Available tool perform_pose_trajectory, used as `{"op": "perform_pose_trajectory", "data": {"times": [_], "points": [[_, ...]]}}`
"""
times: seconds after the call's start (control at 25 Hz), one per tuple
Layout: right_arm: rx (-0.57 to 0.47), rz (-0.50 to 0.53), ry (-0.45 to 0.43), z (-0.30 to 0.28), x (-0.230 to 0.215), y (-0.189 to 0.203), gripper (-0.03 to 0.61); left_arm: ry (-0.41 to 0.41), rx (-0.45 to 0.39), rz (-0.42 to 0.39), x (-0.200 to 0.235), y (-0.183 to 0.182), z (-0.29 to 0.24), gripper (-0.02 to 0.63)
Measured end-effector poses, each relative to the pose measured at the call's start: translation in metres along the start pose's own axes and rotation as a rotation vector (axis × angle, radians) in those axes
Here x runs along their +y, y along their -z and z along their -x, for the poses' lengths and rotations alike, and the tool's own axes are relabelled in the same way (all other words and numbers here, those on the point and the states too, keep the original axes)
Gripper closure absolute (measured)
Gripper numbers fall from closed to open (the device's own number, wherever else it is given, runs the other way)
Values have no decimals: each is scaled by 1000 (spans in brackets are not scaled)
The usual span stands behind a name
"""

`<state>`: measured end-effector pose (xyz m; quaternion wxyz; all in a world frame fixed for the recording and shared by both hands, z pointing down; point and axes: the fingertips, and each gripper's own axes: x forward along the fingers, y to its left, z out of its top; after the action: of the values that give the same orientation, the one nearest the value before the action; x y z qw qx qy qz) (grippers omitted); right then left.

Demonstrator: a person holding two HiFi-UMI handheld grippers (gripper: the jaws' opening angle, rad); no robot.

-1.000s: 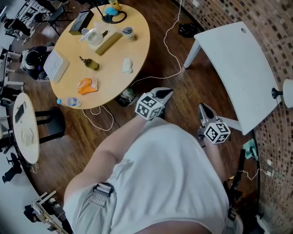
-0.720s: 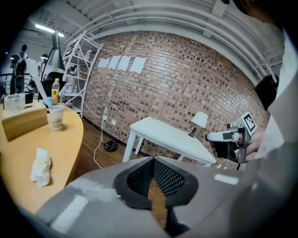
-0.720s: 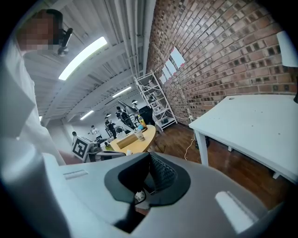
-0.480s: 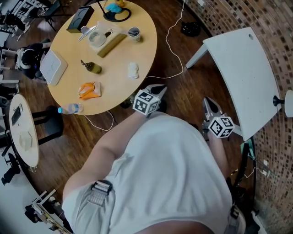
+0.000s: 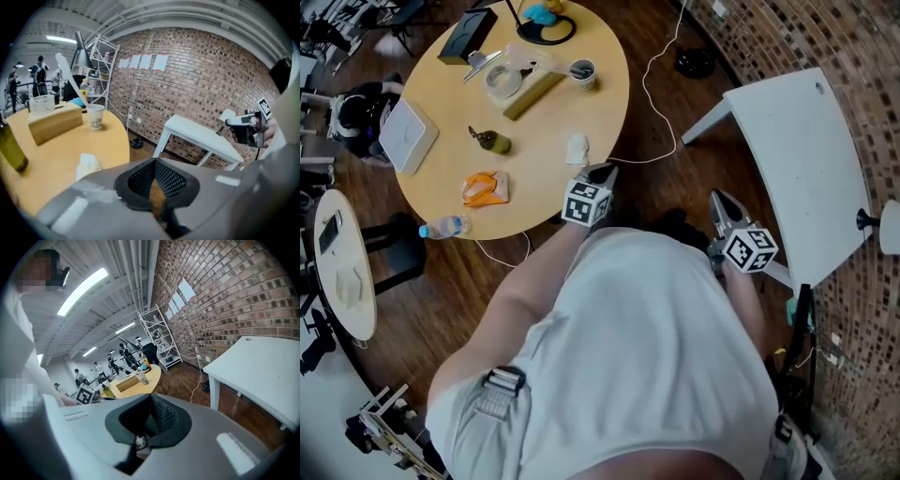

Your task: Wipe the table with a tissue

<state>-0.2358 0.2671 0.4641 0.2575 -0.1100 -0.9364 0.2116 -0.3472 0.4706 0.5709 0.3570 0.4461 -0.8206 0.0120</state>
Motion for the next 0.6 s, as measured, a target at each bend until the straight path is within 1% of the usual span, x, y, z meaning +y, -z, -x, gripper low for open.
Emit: {"op": "perform_pose_trajectory", "data": {"times": [0.12, 0.28, 0.32, 0.48, 0.56, 0.6], "points": [[12, 3, -9, -5, -10, -5, 569, -107, 2, -17, 31, -1, -1, 609], [40, -5, -28, -20, -21, -10, 569, -210, 40, -7, 58, 1, -1, 609], [48, -7, -38, -26, -23, -13, 569, -231, 53, -17, 65, 2, -2, 609], [78, 12, -81, -48, -30, -27, 569, -326, 133, -99, 90, 10, -11, 609], [86, 23, -89, -55, -38, -37, 569, -383, 182, -98, 104, 17, -17, 607], [88, 25, -89, -57, -43, -42, 569, -402, 210, -93, 110, 21, -20, 588]]}}
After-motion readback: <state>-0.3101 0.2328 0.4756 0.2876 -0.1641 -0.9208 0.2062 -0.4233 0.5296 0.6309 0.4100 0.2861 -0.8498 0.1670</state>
